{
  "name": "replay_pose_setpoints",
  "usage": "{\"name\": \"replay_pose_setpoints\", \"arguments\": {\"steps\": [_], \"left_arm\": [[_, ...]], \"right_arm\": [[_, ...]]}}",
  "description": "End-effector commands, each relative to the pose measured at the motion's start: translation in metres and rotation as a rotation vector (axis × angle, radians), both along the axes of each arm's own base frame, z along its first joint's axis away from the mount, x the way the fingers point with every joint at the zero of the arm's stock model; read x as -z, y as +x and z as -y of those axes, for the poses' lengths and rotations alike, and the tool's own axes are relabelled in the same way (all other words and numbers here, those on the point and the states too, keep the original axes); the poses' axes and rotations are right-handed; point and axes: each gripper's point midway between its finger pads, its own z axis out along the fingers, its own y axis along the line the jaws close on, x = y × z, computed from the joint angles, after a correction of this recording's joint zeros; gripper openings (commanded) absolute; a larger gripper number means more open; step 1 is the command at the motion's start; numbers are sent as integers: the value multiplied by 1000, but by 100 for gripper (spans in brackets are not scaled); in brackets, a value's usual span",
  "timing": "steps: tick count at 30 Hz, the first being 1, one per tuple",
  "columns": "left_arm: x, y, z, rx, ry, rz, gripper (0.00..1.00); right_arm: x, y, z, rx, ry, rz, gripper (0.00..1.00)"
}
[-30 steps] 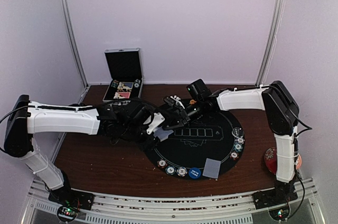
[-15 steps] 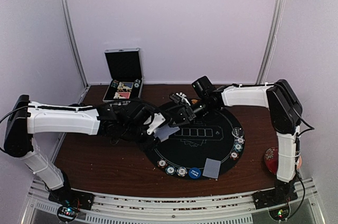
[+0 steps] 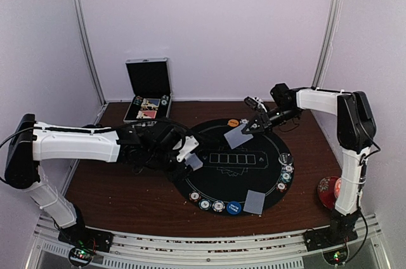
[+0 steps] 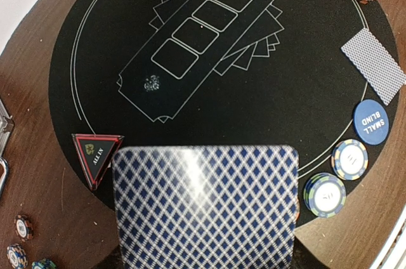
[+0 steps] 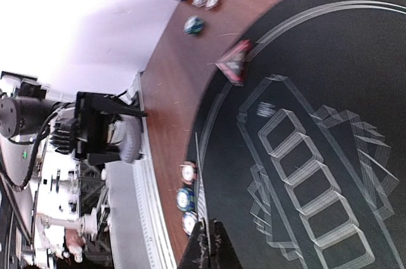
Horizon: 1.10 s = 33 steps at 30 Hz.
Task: Distribute texas hold em gaming equipment
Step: Distribute the poker card in the dealer area.
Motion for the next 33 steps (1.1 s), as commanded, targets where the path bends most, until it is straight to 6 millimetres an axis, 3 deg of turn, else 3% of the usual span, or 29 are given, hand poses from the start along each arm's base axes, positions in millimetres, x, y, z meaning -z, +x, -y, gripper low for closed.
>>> {"name": "replay_pose_setpoints", "arguments": {"steps": [1, 5, 11, 14, 21, 33], "left_arm": [[-20, 2, 11, 17, -61, 40, 60], [-24, -1, 12, 21, -67, 47, 60], [-26, -3, 13, 26, -70, 52, 60], [-27, -3, 13, 28, -72, 53, 60], [-29, -4, 13, 27, -73, 63, 60], [-28, -5, 13, 32, -69, 60, 60]], "right_arm": [[5, 12, 72, 92, -73, -10, 0], [29, 14, 127, 146, -133, -110, 0], [59, 4, 166, 156, -186, -197, 0], [72, 12, 174, 207, -233, -204, 0], [74, 48, 185, 335, -301, -153, 0], [95, 67, 199, 384, -417, -165, 0]]}}
